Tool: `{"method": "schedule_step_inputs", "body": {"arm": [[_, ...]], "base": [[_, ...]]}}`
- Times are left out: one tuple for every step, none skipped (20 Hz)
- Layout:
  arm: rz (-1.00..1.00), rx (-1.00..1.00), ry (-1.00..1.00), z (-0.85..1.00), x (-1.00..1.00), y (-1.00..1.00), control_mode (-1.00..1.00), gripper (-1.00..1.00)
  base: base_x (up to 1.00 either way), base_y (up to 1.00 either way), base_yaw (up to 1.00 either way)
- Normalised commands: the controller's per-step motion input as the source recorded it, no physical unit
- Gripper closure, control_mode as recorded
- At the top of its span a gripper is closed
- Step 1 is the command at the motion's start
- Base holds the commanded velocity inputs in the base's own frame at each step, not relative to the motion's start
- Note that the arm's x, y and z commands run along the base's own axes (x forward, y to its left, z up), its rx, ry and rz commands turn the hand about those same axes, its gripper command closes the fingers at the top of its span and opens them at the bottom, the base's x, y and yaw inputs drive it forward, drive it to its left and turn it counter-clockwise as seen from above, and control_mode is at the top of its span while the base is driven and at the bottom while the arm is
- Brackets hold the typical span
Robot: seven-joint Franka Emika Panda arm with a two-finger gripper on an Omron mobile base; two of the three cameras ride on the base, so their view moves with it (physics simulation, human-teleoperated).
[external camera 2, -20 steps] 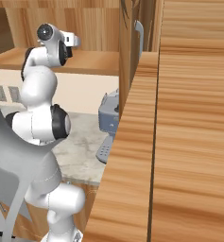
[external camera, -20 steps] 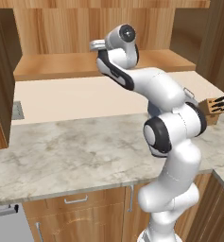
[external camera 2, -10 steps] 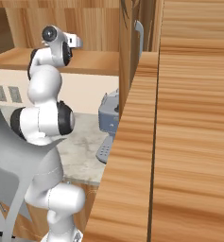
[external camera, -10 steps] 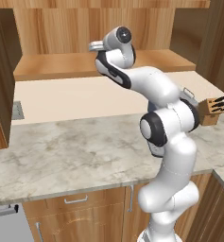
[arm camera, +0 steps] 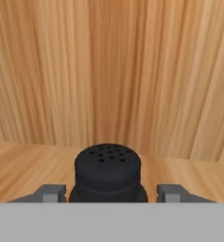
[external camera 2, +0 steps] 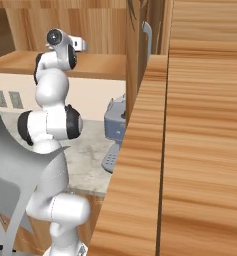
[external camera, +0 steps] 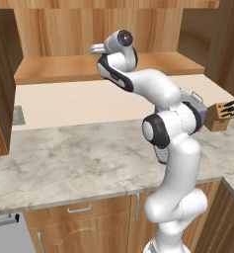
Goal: Retrieve the shaker from the cabinet and place it next the steak on a plate on the dining table.
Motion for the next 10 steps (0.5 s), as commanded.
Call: {"method": "schedule_step_inputs", "body": {"arm": [[0.00,0.01,0.01,0.00,0.00,0.00,-1.00,1.00],[0.00,0.03,0.00,0.00,-0.02,0.00,-1.00,1.00],[-0.01,0.09,0.00,0.00,-0.56,-0.24,-1.00,1.00],[-0.05,0.15,-0.04,0.00,-1.00,-0.41,-1.00,1.00],[-0.08,0.19,-0.02,0.00,-1.00,-0.59,-1.00,1.00],[-0.10,0.20,0.00,0.00,-1.00,-0.56,-1.00,1.00],[-0.11,0.18,0.02,0.00,-1.00,-0.43,-1.00,1.00],[-0.11,0.18,0.01,0.00,-1.00,-0.41,-1.00,1.00],[-0.10,0.18,0.02,0.00,-1.00,-0.41,-1.00,1.00],[-0.11,0.19,0.05,0.00,-1.00,-0.38,-1.00,1.00]], "base": [[0.00,0.00,0.00],[0.00,0.00,0.00],[0.00,0.00,0.00],[0.00,0.00,0.00],[0.00,0.00,0.00],[0.00,0.00,0.00],[0.00,0.00,0.00],[0.00,0.00,0.00],[0.00,0.00,0.00],[0.00,0.00,0.00]]}}
